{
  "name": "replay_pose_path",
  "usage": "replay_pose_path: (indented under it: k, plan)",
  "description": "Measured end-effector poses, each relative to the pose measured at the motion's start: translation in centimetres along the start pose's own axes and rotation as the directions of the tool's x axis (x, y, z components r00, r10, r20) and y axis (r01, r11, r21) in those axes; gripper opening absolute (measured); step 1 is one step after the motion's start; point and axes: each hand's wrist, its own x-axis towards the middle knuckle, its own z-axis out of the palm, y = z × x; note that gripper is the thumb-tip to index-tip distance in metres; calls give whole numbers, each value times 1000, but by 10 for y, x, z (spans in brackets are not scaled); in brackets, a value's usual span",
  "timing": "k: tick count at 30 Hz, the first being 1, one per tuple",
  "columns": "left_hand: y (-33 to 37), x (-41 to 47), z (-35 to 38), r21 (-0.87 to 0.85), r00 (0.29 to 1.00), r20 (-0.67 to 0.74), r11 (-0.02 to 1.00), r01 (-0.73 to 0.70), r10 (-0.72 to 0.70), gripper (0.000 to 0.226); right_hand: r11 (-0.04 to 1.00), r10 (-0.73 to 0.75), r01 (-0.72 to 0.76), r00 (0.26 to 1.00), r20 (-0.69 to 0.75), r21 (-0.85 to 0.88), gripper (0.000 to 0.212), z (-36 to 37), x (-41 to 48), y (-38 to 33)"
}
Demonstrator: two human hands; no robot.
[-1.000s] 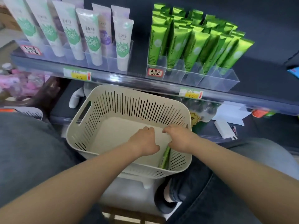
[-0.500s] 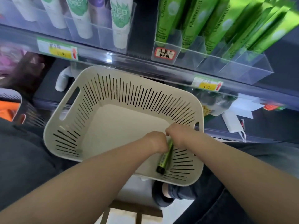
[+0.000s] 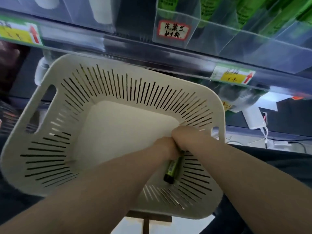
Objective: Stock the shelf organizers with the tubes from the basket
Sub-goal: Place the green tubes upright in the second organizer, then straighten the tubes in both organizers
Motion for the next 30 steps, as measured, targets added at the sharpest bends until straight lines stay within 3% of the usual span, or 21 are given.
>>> replay_pose_path:
  k: [10, 12, 16, 19, 21, 23, 24, 26, 30]
  plan:
    - [-6, 14, 17, -125, 998, 16, 990, 60, -59, 31, 999, -40, 40, 993, 108, 7, 28, -7, 12, -1]
    - [-7, 16, 18, -176, 998, -6, 983, 59, -61, 28, 998, -63, 65, 991, 116, -14, 9, -9, 13, 1]
    - [-12, 16, 14, -205, 998, -6, 977, 55, -57, 27, 994, -106, 108, 992, 64, -31, 28, -7, 15, 4]
    - [-19, 13, 11, -228, 998, 8, 972, 59, -59, 23, 990, -138, 140, 990, 36, -33, 6, -8, 17, 2]
    - [-21, 9, 8, -253, 997, 23, 965, 76, -72, 22, 989, -146, 146, 989, 37, -7, 6, -8, 18, 0]
    - [-25, 7, 5, -312, 994, 54, 944, 105, -92, 20, 989, -144, 144, 990, 2, 35, 27, -8, 19, 1]
    - [-27, 5, 4, -350, 992, 70, 929, 121, -103, 17, 987, -144, 147, 989, -41, 72, 28, -8, 18, 2]
    - [-31, 4, -1, -490, 985, 103, 855, 169, -135, 12, 980, -124, 141, 984, -125, 141, 9, -8, 18, 6]
    - [-41, -7, -14, -661, 981, 74, 728, 183, -180, 19, 941, -103, 180, 958, -266, 286, 27, -10, 14, 10]
